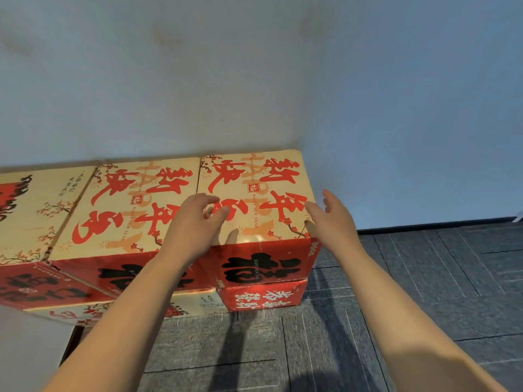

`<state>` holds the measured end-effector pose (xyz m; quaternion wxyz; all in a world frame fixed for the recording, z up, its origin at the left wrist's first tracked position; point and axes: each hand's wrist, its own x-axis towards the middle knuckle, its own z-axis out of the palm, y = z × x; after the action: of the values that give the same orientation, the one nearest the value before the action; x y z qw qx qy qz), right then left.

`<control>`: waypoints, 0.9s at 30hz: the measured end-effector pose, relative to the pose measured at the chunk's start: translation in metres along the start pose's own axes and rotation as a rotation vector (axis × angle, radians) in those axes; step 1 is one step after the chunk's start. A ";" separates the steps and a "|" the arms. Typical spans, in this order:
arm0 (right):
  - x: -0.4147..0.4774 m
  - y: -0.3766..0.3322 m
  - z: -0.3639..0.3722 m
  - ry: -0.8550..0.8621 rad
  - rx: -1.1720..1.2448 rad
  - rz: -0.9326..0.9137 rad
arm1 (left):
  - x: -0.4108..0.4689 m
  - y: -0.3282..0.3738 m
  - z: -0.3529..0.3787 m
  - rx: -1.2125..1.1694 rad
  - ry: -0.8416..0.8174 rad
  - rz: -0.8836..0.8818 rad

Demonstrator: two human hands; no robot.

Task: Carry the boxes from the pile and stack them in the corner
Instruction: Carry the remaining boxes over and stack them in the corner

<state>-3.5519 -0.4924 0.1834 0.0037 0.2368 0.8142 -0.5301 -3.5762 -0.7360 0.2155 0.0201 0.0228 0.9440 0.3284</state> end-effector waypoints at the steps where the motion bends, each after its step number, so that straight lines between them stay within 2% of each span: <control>1: -0.009 -0.014 -0.008 0.004 0.009 0.006 | -0.005 0.016 -0.013 -0.042 -0.013 -0.013; 5: -0.055 -0.094 -0.052 0.023 0.059 0.014 | -0.018 0.090 -0.080 -0.238 -0.055 -0.060; 12: -0.147 -0.277 -0.150 0.037 0.176 -0.038 | -0.047 0.243 -0.253 -0.590 -0.029 -0.185; 17: -0.222 -0.386 -0.205 0.086 0.290 -0.067 | -0.092 0.311 -0.357 -0.800 -0.036 -0.204; 22: -0.299 -0.435 -0.226 0.165 0.402 -0.085 | -0.146 0.334 -0.407 -0.915 -0.126 -0.186; 27: -0.383 -0.427 -0.227 0.291 0.492 -0.079 | -0.199 0.334 -0.421 -0.957 -0.278 -0.124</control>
<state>-3.3225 -0.5810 0.7495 -0.1913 0.2720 0.6618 -0.6719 -3.3893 -0.7460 0.7570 0.1735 -0.0017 0.6755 0.7167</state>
